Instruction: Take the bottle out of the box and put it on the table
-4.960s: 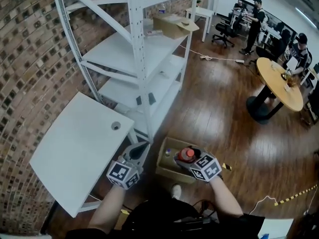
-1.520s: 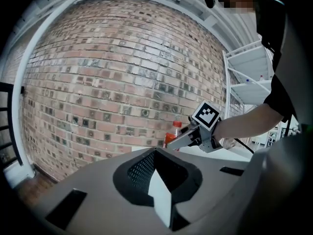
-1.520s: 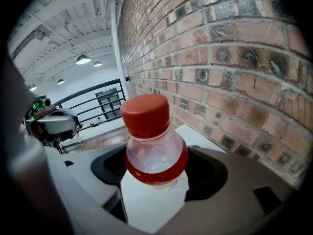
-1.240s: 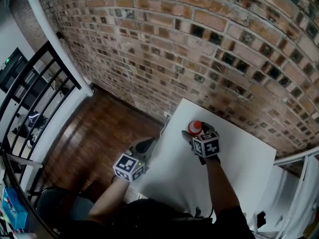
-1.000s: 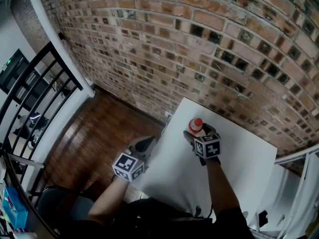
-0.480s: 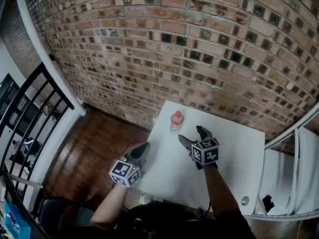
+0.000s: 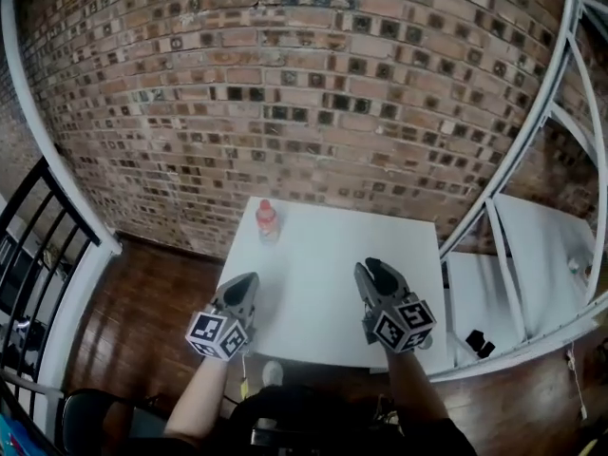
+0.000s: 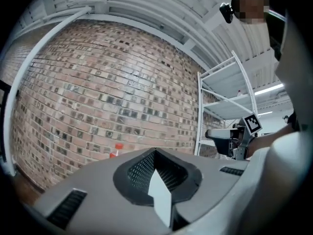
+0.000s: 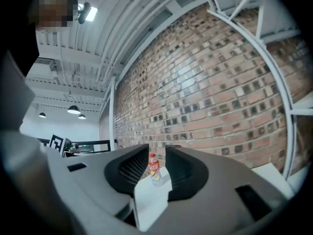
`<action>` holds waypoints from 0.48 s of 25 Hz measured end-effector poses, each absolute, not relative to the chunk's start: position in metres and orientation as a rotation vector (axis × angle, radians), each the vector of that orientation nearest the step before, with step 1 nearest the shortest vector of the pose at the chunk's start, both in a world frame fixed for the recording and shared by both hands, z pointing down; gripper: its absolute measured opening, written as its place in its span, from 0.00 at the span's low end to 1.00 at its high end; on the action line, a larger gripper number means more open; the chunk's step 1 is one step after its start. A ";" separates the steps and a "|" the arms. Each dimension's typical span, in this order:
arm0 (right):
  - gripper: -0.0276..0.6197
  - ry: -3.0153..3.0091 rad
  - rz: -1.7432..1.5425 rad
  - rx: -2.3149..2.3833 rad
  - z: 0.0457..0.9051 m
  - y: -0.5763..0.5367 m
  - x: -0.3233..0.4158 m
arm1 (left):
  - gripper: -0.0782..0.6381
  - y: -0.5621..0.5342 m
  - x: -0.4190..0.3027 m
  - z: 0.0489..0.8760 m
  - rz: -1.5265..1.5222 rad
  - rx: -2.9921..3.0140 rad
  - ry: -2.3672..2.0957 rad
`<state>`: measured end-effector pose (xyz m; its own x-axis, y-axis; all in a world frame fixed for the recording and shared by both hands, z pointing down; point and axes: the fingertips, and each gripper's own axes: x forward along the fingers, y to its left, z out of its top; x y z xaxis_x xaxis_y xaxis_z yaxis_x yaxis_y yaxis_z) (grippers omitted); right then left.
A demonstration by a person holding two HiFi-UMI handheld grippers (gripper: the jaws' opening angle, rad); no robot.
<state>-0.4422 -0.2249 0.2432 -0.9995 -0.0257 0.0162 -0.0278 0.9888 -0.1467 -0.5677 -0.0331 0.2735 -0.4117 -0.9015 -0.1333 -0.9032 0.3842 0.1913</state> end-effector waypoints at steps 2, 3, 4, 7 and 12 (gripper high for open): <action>0.17 -3.150 0.245 0.107 0.234 -0.233 -0.401 | 0.10 -0.035 -0.542 0.266 0.380 -1.707 2.586; 0.15 -3.167 0.268 0.128 0.232 -0.236 -0.382 | 0.10 -0.033 -0.530 0.263 0.384 -1.707 2.583; 0.14 -3.184 0.295 0.145 0.230 -0.237 -0.364 | 0.10 -0.029 -0.519 0.261 0.388 -1.702 2.586; 0.06 -3.217 0.302 0.211 0.226 -0.232 -0.317 | 0.10 -0.009 -0.491 0.255 0.376 -1.668 2.600; 0.05 -3.217 0.293 0.354 0.225 -0.229 -0.275 | 0.10 0.004 -0.463 0.245 0.373 -1.661 2.557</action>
